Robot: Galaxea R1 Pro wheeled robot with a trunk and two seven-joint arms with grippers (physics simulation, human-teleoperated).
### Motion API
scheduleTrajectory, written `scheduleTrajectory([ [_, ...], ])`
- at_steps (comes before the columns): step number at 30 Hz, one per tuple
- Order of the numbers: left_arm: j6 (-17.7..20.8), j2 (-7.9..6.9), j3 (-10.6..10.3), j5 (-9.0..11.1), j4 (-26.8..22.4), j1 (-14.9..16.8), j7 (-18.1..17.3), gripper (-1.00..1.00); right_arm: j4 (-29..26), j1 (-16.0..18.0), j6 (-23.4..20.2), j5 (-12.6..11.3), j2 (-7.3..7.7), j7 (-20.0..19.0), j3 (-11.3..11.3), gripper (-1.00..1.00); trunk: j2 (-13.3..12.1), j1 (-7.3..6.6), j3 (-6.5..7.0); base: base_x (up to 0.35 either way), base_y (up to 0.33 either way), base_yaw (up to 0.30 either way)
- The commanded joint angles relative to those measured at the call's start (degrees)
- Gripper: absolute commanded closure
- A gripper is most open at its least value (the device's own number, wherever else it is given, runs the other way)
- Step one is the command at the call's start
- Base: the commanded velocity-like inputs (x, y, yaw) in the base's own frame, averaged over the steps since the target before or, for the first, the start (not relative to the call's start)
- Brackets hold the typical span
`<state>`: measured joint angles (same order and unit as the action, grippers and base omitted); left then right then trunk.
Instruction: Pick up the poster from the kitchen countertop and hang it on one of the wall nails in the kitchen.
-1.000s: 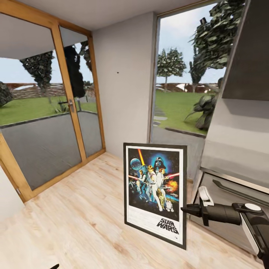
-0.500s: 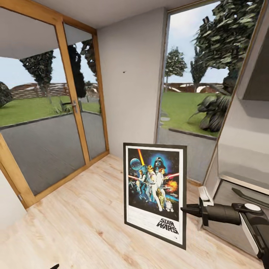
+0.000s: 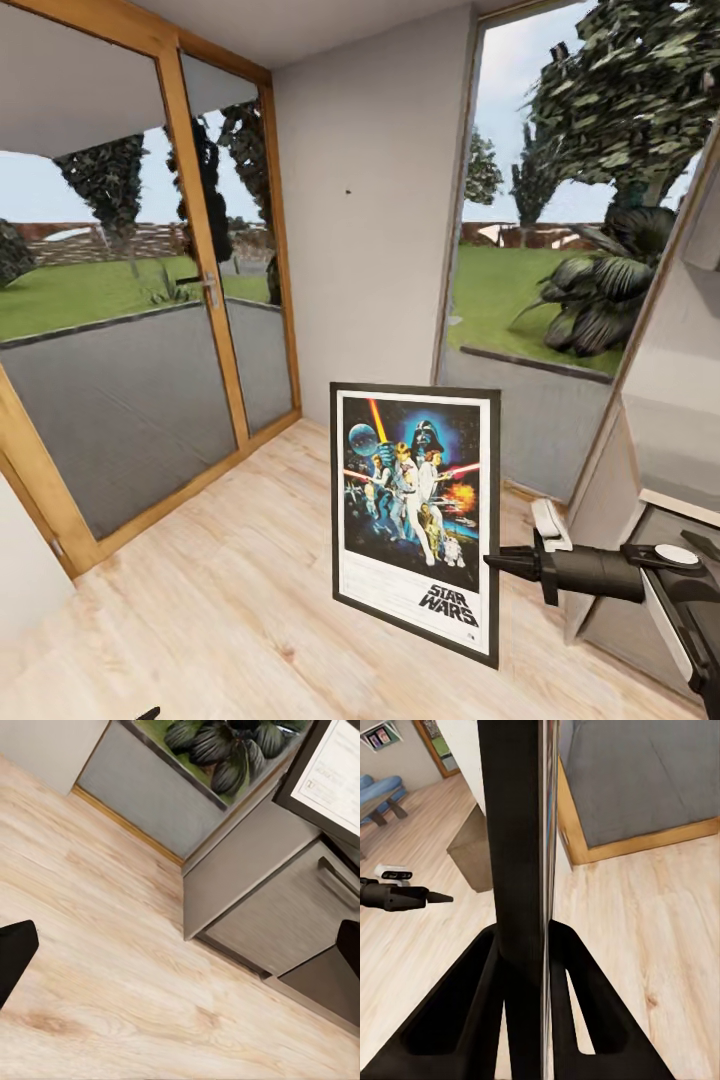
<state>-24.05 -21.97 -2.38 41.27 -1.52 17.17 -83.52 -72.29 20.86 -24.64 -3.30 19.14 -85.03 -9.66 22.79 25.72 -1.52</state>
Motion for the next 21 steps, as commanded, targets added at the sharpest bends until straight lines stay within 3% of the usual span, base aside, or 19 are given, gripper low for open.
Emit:
scheduleTrajectory([
  [1, -0.39, -0.01, -0.26, 0.30, 0.02, 0.05, -0.09, -1.00, 0.00, 0.06, -0.76, -0.13, 0.01, -0.29, -0.01, 1.00, 0.13, 0.06, -0.14, 0.256, 0.272, 0.000],
  [7, -0.39, 0.05, -0.26, 0.30, 0.02, 0.05, -0.05, -1.00, -0.04, 0.06, -0.76, -0.13, 0.02, -0.31, -0.01, 1.00, 0.13, 0.06, -0.14, 0.256, 0.272, 0.000],
  [10, -0.39, 0.91, -0.28, 0.30, -0.01, 0.05, 2.56, -1.00, -0.04, 0.06, -0.76, -0.13, 0.02, -0.29, -0.01, 1.00, 0.13, 0.06, -0.14, 0.256, 0.273, 0.000],
  [12, -0.39, 2.39, -0.68, 0.30, -0.19, 0.05, 8.98, -1.00, -0.04, 0.06, -0.76, -0.16, 0.00, -0.30, -0.01, 1.00, 0.13, 0.06, -0.14, 0.256, 0.273, 0.000],
  [14, -0.39, 3.21, -0.85, 0.30, -0.39, 0.05, 12.79, -1.00, -0.04, 0.06, -0.76, -0.17, 0.01, -0.30, -0.01, 1.00, 0.13, 0.06, -0.14, 0.256, 0.273, 0.000],
  [15, -0.39, 3.88, -0.95, 0.30, -0.93, 0.05, 16.28, -1.00, -0.04, 0.06, -0.76, -0.15, 0.02, -0.31, -0.01, 1.00, 0.13, 0.06, -0.14, 0.256, 0.273, 0.000],
  [16, -0.34, 4.74, -1.06, 0.27, -3.01, 0.05, 23.23, -1.00, -0.04, 0.06, -0.76, -0.19, 0.02, -0.31, -0.01, 1.00, 0.13, 0.06, -0.14, 0.256, 0.273, 0.000],
  [18, -0.33, 4.98, -1.09, 0.25, -3.96, 0.05, 27.11, -1.00, -0.04, 0.06, -0.76, -0.20, 0.02, -0.31, -0.01, 1.00, 0.13, 0.06, -0.14, 0.256, 0.273, 0.000],
  [20, -0.31, 5.79, -1.15, 0.12, -5.18, 0.05, 34.68, -1.00, -0.04, 0.06, -0.80, -0.21, 0.02, -0.37, -0.01, 1.00, 0.13, 0.06, -0.14, 0.256, 0.273, 0.000],
  [21, -0.31, 6.02, -1.17, 0.09, -5.30, 0.05, 35.52, -1.00, -0.04, 0.06, -0.81, -0.21, 0.02, -0.37, -0.01, 1.00, 0.13, 0.06, -0.14, 0.256, 0.273, 0.000],
])
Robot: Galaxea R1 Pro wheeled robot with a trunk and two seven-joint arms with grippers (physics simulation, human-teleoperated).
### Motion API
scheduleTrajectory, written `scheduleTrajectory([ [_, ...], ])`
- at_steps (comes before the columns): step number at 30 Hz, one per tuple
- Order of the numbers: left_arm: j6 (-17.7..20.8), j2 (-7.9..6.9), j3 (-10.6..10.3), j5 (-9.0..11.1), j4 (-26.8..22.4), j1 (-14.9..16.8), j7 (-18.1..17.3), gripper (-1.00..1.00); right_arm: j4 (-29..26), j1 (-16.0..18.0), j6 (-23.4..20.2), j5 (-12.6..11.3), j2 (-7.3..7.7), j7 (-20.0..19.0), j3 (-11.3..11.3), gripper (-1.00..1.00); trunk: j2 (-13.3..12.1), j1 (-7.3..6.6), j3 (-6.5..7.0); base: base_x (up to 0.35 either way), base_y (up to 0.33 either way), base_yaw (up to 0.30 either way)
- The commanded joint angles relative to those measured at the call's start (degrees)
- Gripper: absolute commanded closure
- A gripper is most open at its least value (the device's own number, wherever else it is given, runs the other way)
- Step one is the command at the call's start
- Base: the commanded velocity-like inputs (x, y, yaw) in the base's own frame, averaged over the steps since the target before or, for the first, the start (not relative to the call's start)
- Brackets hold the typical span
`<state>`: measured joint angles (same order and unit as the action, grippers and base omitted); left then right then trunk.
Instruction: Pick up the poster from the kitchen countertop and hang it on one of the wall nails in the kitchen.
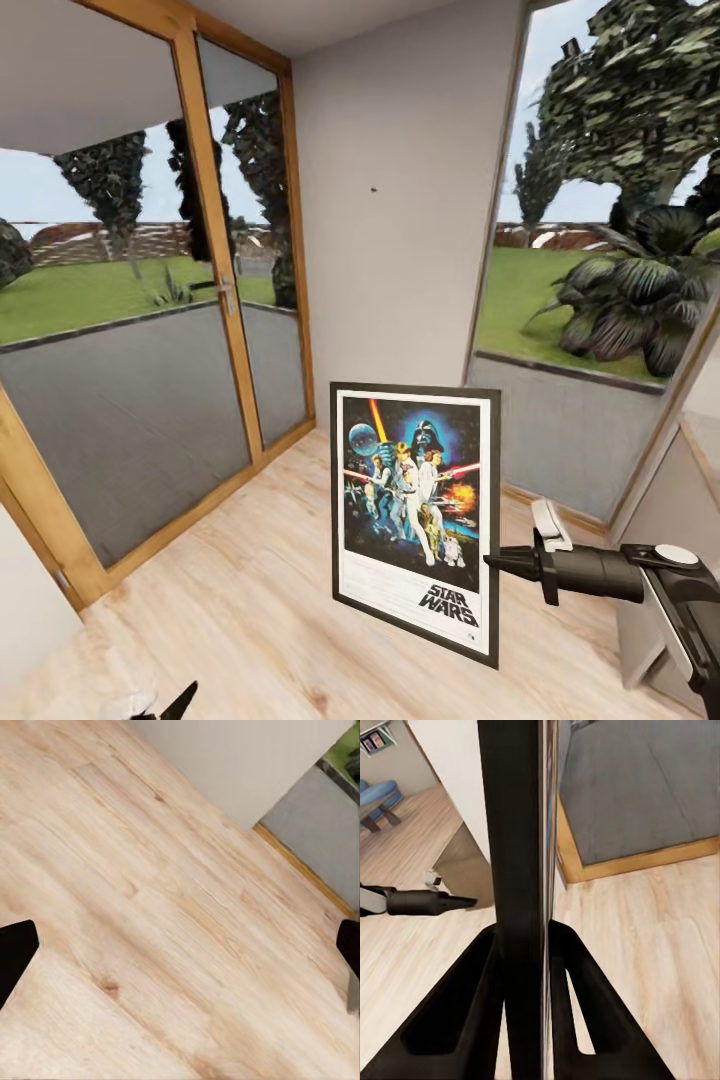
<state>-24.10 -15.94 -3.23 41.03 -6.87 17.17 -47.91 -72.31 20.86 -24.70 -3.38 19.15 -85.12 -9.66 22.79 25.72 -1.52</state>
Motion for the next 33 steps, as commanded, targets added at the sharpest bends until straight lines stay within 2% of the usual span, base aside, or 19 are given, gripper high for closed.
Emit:
scheduleTrajectory([
  [1, -0.25, 0.19, -0.33, 0.29, -0.04, 0.06, 0.59, -1.00, -0.02, 0.06, -0.76, -0.13, 0.01, -0.29, -0.01, 1.00, 0.13, 0.06, -0.14, 0.256, 0.273, 0.000],
  [7, -0.25, 0.86, -0.24, 0.10, -0.31, 0.06, 2.76, -1.00, -0.02, 0.06, -0.76, -0.13, 0.01, -0.28, -0.01, 1.00, 0.13, 0.06, -0.14, 0.256, 0.273, 0.000],
  [12, -0.30, 0.98, -0.24, -0.01, -0.26, 0.06, 2.93, -1.00, -0.02, 0.06, -0.79, -0.13, 0.01, -0.25, -0.01, 1.00, 0.13, 0.06, -0.09, 0.258, 0.255, -0.130],
  [20, -0.46, 0.94, 0.10, -0.07, -0.25, 0.06, 2.65, -1.00, -0.05, 0.06, -0.79, -0.13, 0.01, -0.30, -0.01, 1.00, 0.13, 0.06, 0.07, 0.117, 0.099, -0.253],
  [33, -0.42, 0.93, -0.11, -0.16, -0.25, 0.06, 2.56, -1.00, -0.06, 0.06, -0.79, -0.13, 0.01, -0.25, -0.08, 1.00, 0.13, 0.06, 0.11, 0.246, 0.220, -0.038],
])
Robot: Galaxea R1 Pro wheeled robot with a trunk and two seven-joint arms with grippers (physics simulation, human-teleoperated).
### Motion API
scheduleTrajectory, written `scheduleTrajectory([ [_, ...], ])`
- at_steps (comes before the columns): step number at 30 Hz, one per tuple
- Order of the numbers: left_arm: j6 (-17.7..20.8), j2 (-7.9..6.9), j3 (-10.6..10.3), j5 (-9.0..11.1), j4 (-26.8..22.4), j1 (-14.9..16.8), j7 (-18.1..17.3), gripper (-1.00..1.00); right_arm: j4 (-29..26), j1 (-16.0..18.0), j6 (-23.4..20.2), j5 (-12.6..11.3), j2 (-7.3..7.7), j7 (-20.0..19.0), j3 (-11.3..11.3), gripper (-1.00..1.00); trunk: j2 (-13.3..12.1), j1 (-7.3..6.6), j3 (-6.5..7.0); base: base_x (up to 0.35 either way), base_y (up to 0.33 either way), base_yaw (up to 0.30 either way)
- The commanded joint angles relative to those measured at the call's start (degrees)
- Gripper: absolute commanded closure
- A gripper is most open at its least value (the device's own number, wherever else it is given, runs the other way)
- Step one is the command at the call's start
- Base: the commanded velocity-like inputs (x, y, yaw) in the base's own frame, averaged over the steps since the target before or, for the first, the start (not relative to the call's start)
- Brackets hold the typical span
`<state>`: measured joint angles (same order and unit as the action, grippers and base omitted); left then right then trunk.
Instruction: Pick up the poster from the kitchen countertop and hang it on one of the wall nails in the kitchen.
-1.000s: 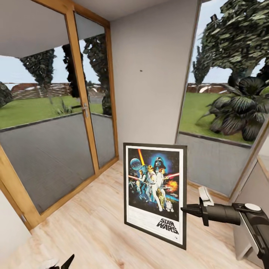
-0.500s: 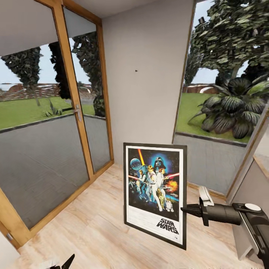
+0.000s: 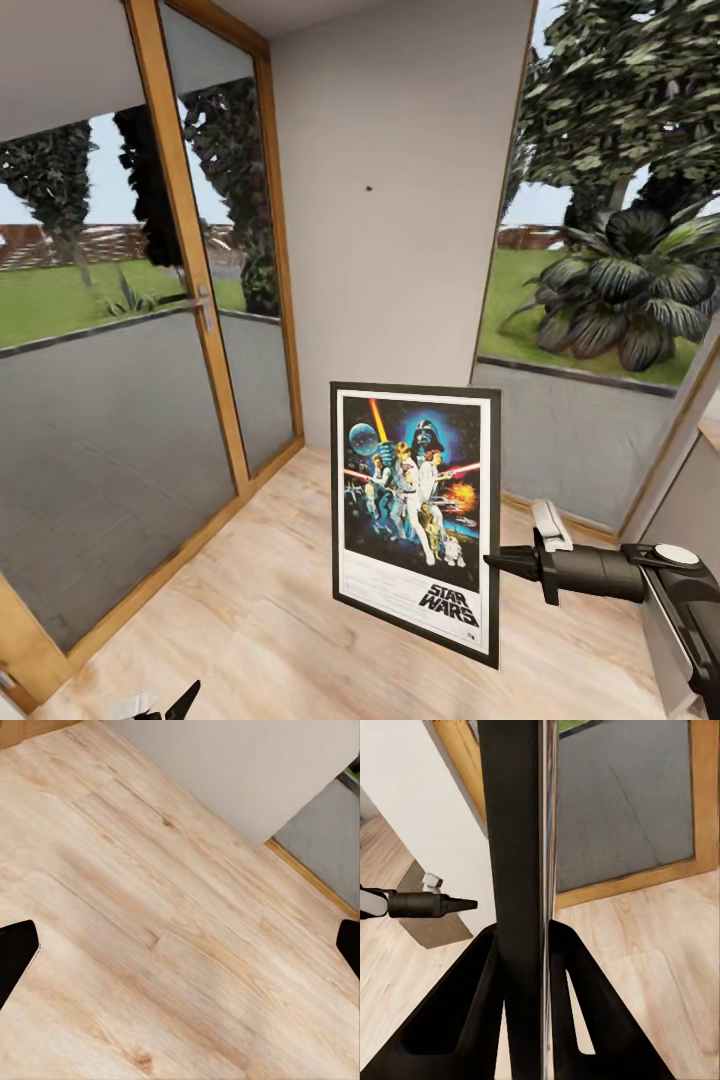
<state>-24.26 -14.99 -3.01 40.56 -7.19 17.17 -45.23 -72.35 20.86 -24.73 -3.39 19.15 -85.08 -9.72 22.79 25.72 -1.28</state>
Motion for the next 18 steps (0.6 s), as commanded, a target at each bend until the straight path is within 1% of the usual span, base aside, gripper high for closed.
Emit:
scheduleTrajectory([
  [1, -0.26, -0.02, -0.34, 0.31, 0.07, 0.06, -0.12, -1.00, -0.01, 0.06, -0.75, -0.13, 0.01, -0.30, 0.00, 1.00, 0.13, 0.07, -0.13, 0.268, 0.256, -0.003],
  [4, -0.26, 0.01, -0.36, -0.35, 0.07, 0.06, -0.13, -1.00, -0.03, 0.06, -0.75, -0.13, 0.01, -0.29, -0.01, 1.00, 0.13, 0.07, -0.13, 0.269, 0.259, -0.001],
  [6, -0.26, 0.03, -0.34, -1.49, 0.07, 0.06, -0.09, -1.00, -0.04, 0.06, -0.75, -0.13, 0.01, -0.29, 0.03, 1.00, 0.13, 0.07, -0.13, 0.269, 0.262, 0.000],
  [9, -0.26, 0.05, -0.33, -2.41, 0.07, 0.06, -0.06, -1.00, -0.06, 0.06, -0.75, -0.13, 0.01, -0.27, 0.05, 1.00, 0.13, 0.07, -0.13, 0.265, 0.267, -0.012],
  [13, -0.26, 0.05, -0.33, -2.71, 0.07, 0.06, -0.04, -1.00, -0.04, 0.07, -0.75, -0.13, 0.01, -0.27, 0.05, 1.00, 0.13, 0.07, -0.13, 0.258, 0.273, -0.085],
  [18, -0.26, 0.05, -0.27, -2.82, 0.07, 0.06, -0.04, -1.00, -0.04, 0.06, -0.75, -0.13, 0.01, -0.26, 0.06, 1.00, 0.13, 0.07, -0.13, 0.252, 0.276, -0.183],
])
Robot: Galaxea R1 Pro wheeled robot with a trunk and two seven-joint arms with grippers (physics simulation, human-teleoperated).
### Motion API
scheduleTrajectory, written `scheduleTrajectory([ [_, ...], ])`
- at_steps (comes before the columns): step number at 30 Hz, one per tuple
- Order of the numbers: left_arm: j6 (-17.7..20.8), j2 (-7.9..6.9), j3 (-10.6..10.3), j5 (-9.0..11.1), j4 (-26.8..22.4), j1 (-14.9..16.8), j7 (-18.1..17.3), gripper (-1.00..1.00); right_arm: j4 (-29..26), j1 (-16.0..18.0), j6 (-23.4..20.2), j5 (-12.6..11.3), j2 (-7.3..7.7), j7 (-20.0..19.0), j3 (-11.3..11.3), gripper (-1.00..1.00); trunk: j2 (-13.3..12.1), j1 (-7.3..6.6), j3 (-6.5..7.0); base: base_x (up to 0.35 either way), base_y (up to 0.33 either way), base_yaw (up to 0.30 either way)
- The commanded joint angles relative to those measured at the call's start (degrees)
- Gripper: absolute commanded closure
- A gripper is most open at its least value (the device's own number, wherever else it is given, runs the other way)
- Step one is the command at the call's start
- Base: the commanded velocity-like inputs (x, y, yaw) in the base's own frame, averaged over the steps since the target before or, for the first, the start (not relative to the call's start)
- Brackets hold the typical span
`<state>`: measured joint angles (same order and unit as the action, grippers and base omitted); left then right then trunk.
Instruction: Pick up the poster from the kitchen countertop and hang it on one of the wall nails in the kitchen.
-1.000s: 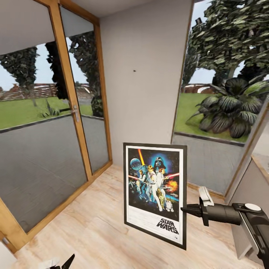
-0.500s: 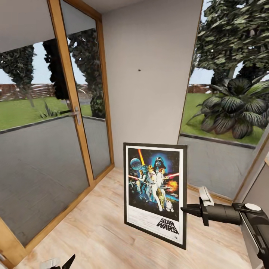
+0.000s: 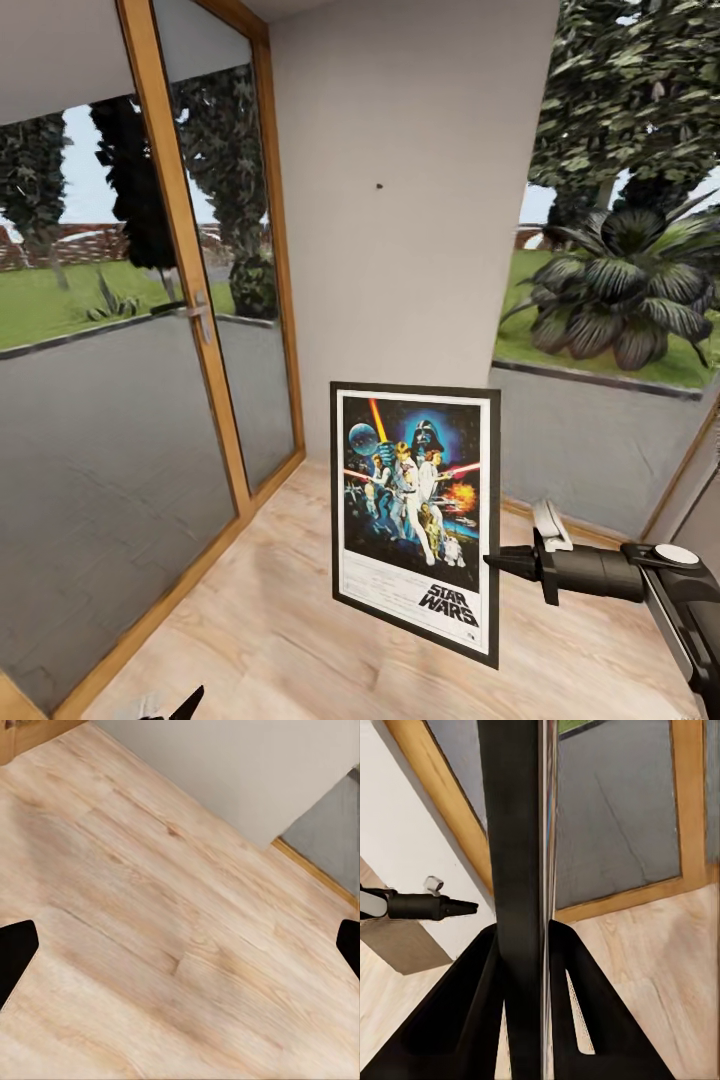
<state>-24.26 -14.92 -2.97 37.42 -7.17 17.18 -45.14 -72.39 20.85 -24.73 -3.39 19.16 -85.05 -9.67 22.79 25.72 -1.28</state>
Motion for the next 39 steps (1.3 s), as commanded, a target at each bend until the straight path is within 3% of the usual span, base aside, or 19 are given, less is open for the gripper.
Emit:
scheduleTrajectory([
  [1, -0.26, -0.02, -0.31, 0.31, 0.05, 0.04, -0.12, -1.00, -0.01, 0.07, -0.75, -0.12, 0.00, -0.29, 0.00, 1.00, 0.13, 0.06, -0.13, 0.250, 0.277, -0.231],
  [9, -0.26, -0.02, -0.29, 0.29, 0.05, 0.04, -0.12, -1.00, 0.04, 0.07, -0.75, -0.11, 0.00, -0.28, 0.00, 1.00, 0.13, 0.06, -0.13, 0.249, 0.278, -0.209],
  [24, -0.26, -0.02, -0.29, 0.29, 0.05, 0.04, -0.12, -1.00, 0.06, 0.07, -0.73, -0.12, 0.00, -0.29, 0.00, 1.00, 0.13, 0.06, -0.13, 0.244, 0.280, -0.032],
  [39, -0.26, -0.02, -0.37, 0.29, 0.05, 0.04, -0.12, -1.00, 0.06, 0.07, -0.84, -0.12, 0.00, -0.29, -0.01, 1.00, 0.13, 0.06, -0.13, 0.258, 0.261, -0.274],
])
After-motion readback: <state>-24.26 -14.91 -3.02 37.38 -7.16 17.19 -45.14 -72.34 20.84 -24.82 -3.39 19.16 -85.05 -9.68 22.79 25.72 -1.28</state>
